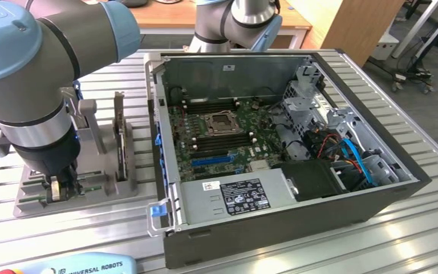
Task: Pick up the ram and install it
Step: 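Pick up the ram and move it above insertion slot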
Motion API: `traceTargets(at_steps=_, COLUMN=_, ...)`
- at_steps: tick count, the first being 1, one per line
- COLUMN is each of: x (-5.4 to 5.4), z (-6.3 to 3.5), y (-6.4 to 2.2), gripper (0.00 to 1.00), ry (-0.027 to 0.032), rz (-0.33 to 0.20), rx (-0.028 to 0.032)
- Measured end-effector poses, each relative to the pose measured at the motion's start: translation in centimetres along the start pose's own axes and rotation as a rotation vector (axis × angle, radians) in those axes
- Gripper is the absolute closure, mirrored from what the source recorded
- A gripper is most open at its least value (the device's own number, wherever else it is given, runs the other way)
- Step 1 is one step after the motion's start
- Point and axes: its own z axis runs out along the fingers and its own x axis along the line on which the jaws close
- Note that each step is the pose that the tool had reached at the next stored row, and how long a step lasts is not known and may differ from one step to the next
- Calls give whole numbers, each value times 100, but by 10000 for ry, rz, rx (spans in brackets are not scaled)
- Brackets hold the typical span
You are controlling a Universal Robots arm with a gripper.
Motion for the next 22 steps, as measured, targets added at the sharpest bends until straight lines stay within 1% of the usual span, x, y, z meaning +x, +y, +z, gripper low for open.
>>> traceTargets(at_steps=6, x=0, z=-13, y=1, gripper=88, ry=1, rz=0, rx=-1)
traceTargets(at_steps=22, x=-3, z=-150, y=0, gripper=88, ry=0, rz=0, rx=0)
